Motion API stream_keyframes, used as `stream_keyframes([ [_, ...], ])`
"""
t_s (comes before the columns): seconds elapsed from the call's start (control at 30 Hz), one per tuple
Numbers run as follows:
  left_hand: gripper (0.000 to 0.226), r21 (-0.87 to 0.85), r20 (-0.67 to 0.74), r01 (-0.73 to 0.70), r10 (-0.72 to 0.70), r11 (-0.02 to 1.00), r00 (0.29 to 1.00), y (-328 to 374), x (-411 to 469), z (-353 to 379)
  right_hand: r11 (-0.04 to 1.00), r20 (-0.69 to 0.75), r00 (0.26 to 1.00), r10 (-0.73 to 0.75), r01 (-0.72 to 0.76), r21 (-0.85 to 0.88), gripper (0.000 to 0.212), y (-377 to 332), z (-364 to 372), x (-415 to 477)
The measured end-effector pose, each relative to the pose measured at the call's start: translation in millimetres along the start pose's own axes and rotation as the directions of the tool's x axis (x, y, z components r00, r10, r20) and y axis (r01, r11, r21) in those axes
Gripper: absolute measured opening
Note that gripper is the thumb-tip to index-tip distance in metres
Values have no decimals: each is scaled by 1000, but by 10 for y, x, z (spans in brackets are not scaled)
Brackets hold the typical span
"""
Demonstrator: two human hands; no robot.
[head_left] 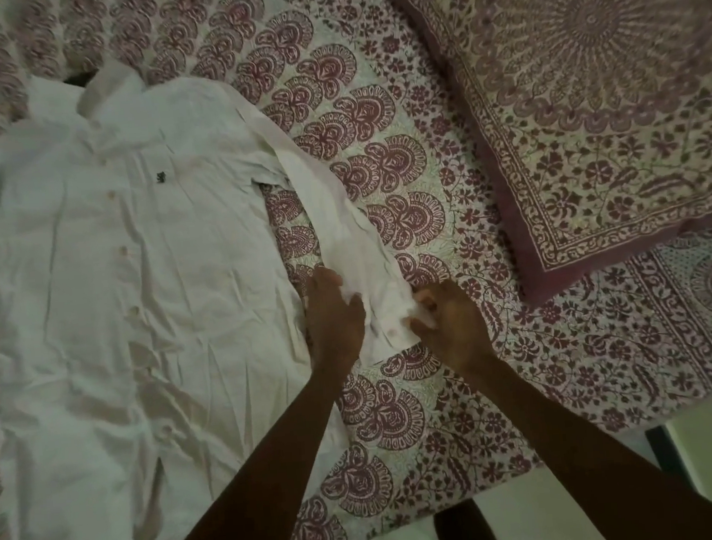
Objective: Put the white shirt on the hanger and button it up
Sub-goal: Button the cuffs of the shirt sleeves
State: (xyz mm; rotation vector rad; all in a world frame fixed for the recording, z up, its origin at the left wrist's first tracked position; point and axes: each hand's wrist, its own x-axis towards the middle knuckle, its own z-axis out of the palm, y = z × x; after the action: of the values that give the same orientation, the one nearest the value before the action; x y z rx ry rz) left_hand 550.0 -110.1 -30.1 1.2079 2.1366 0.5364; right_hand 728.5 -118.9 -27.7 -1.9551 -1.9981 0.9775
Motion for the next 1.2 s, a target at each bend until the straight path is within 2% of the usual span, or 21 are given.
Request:
stream_keyframes([
  [0.07,15,12,150,24,-26,1000,988,56,-82,-7,998,-75,995,-64,62,-22,35,-73,17,-28],
  [0.13,15,55,187,13,-23,998,982,39,-187,15,997,-40,996,-80,81,14,26,-136,56,-27],
  [0.2,39,140,183,-21,-5,990,983,-19,-310,26,998,83,995,-61,60,15,19,-154,140,-23],
  [0.27,59,210,217,13,-60,978,974,-91,-376,37,996,133,990,-55,63,-59,19,-150,214,-41],
  [0.3,57,219,221,16,-65,976,973,-111,-407,37,993,129,990,-57,69,-93,21,-146,240,-54],
  [0.4,26,141,139,-68,48,988,989,-139,-464,-1,977,98,991,-92,109,-182,23,-143,282,-80],
  [0.47,17,135,92,-92,80,987,993,-143,-476,-43,963,102,988,-113,135,-234,20,-145,300,-87],
  [0.6,27,138,117,-111,95,984,989,-151,-465,-97,955,135,985,-109,142,-262,15,-164,325,-88],
  [0.73,31,96,271,-185,153,978,950,-149,-358,-150,982,142,988,-52,76,-171,9,-180,337,-79],
  [0.83,27,52,375,-87,61,995,925,-130,-230,-182,998,123,992,-3,10,-61,4,-173,337,-100],
  [0.93,23,-114,482,147,-75,983,873,-126,-159,-217,991,133,988,77,-91,102,14,-195,354,-88],
  [1.0,17,-252,556,343,-154,905,816,-124,-122,-254,958,168,982,83,-125,257,15,-240,348,-85],
  [1.07,22,-366,639,532,-210,763,740,-127,-129,-295,914,176,982,70,-133,383,8,-285,334,-141],
  [1.1,23,-406,663,584,-213,703,718,-150,-136,-303,900,164,985,45,-111,422,7,-301,321,-178],
  [1.2,28,-436,698,579,-147,688,701,-221,-164,-353,897,99,995,-25,-22,442,9,-311,333,-307],
])
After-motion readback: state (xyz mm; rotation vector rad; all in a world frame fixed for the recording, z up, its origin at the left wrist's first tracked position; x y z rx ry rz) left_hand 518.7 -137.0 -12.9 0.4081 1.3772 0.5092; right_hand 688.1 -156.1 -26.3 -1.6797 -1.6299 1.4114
